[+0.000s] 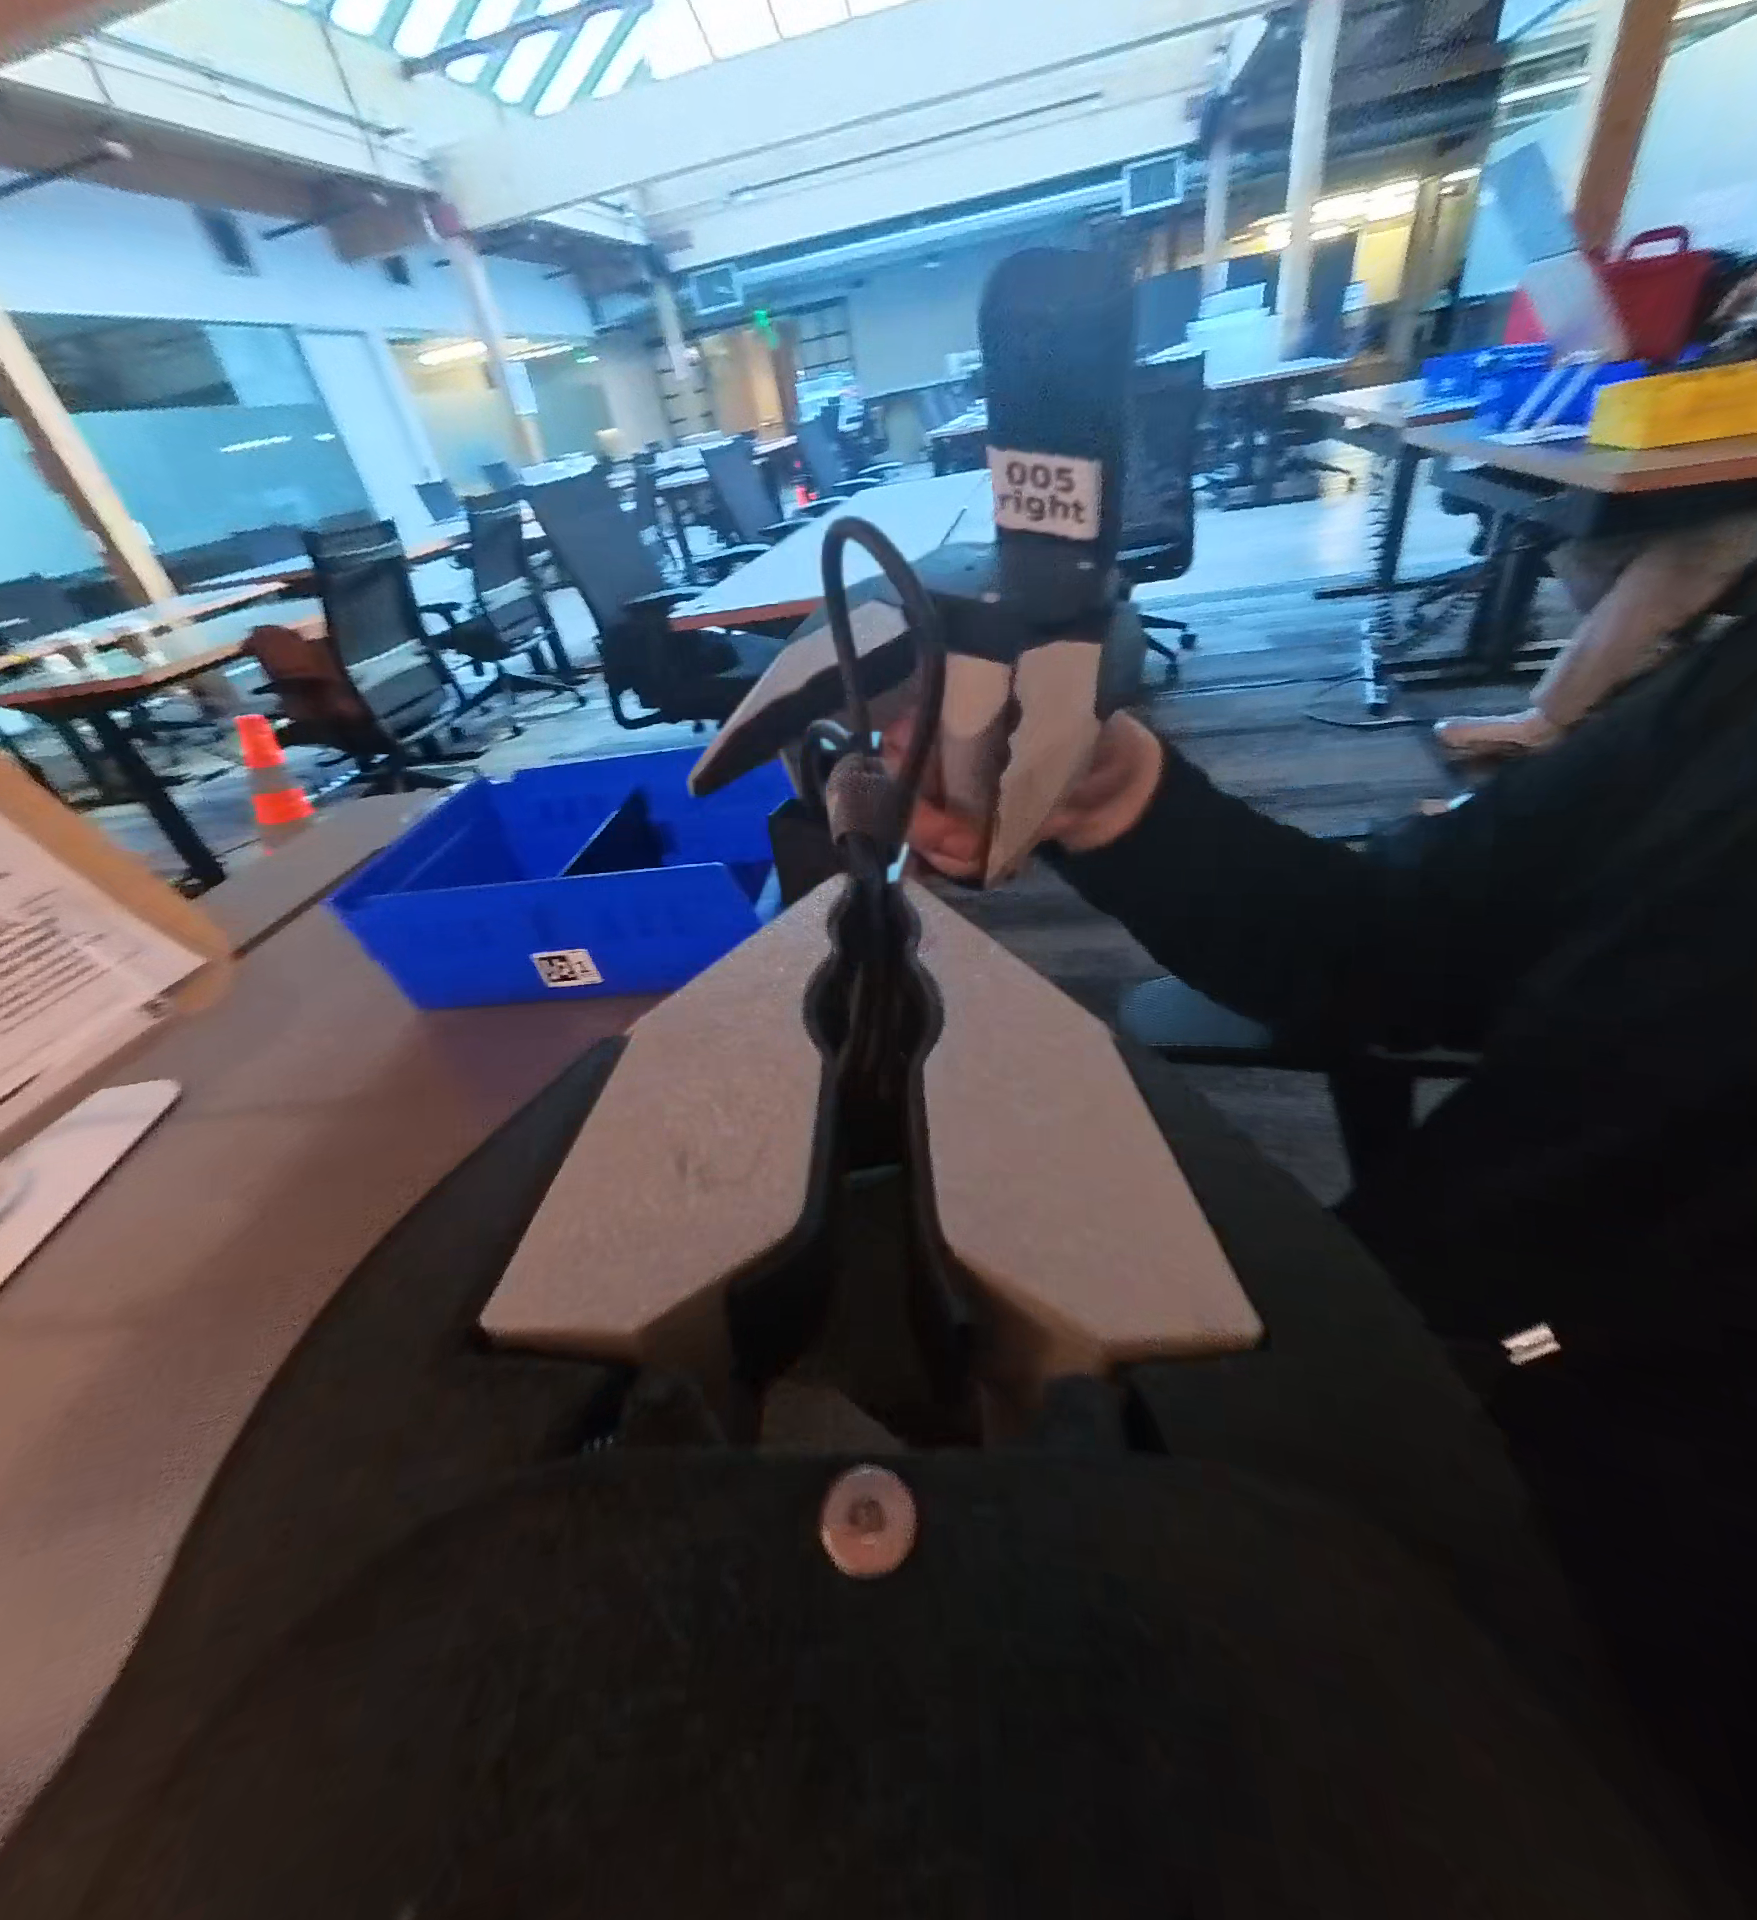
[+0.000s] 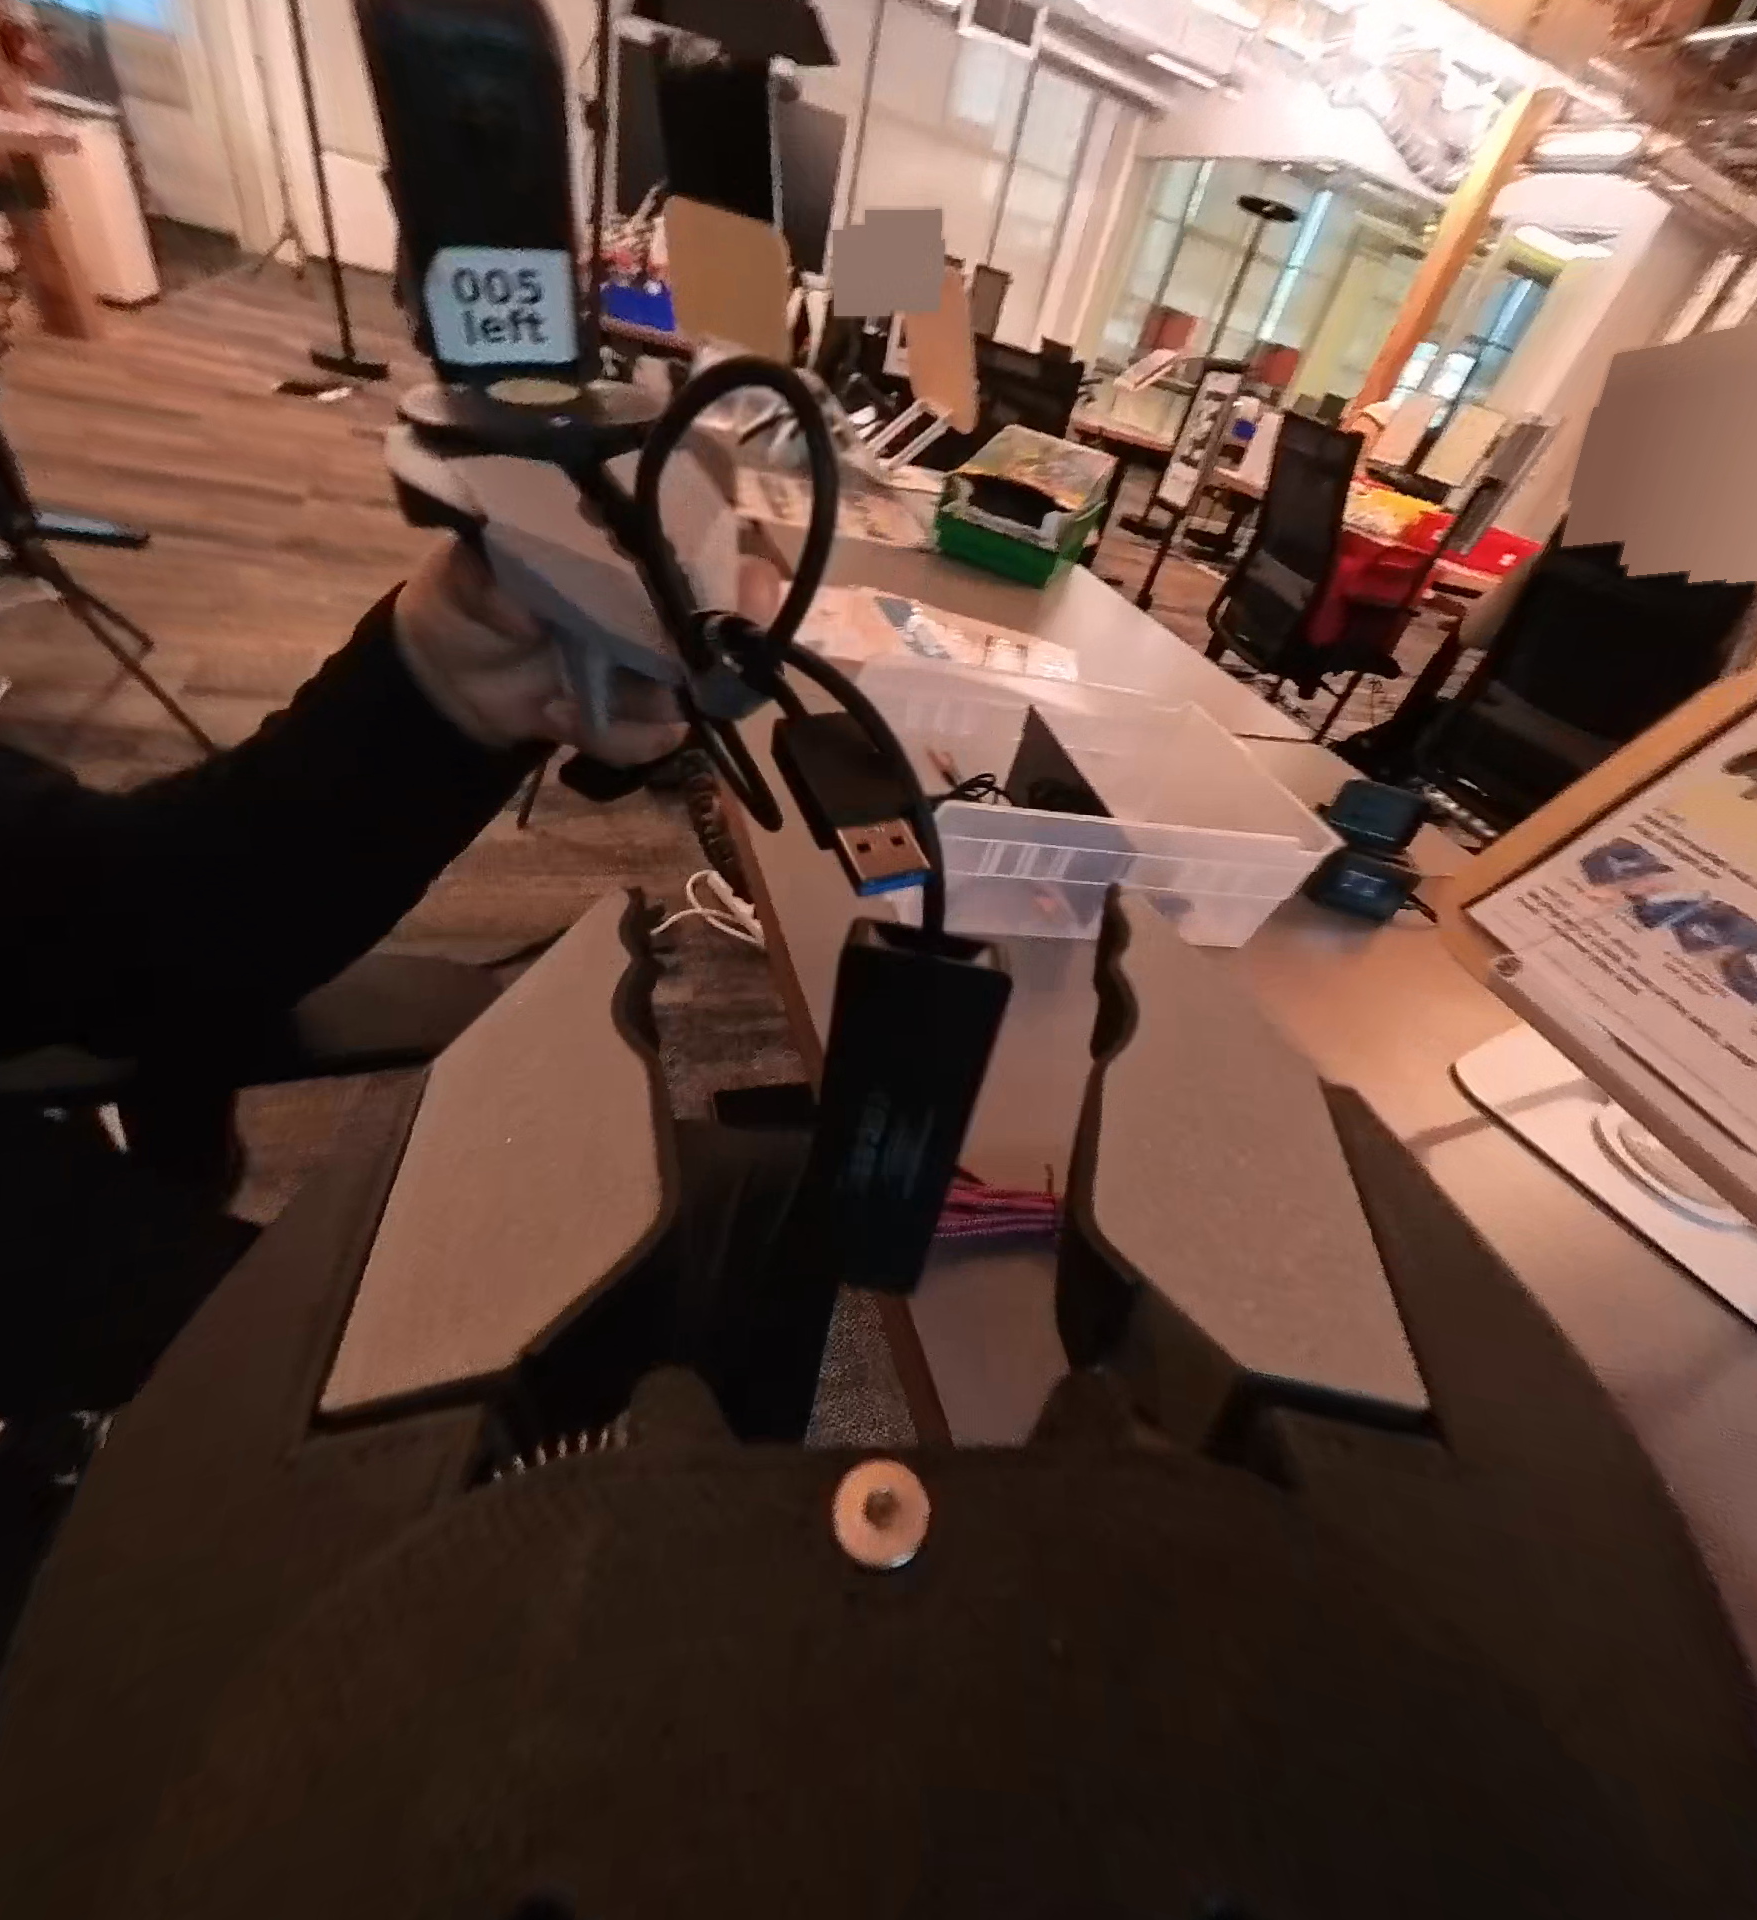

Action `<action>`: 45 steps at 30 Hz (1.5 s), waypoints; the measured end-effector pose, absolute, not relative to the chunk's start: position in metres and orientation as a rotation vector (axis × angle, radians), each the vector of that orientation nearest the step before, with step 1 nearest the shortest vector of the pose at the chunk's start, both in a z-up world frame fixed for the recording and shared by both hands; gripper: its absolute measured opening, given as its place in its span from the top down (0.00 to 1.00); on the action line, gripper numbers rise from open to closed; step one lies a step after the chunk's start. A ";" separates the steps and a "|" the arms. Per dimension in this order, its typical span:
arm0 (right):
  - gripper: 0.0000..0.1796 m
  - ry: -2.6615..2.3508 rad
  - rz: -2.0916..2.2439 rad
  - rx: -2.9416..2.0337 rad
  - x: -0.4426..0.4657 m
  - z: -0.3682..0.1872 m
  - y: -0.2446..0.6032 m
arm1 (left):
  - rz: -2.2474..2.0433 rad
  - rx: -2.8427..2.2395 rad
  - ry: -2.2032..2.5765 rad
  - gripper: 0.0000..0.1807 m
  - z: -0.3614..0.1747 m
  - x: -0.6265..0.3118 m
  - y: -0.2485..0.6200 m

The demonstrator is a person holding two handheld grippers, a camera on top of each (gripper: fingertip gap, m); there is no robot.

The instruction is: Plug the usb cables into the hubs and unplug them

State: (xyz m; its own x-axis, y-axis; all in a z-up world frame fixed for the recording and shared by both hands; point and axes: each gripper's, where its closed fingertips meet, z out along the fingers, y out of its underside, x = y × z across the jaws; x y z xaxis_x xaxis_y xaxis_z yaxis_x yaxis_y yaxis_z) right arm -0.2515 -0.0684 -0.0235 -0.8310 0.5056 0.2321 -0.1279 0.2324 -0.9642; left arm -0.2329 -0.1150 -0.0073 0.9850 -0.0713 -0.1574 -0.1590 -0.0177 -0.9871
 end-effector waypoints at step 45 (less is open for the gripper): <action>1.00 -2.361 1.412 -1.055 -0.263 -0.114 -0.013 | 0.483 -1.801 0.328 0.78 -0.061 -0.243 -0.027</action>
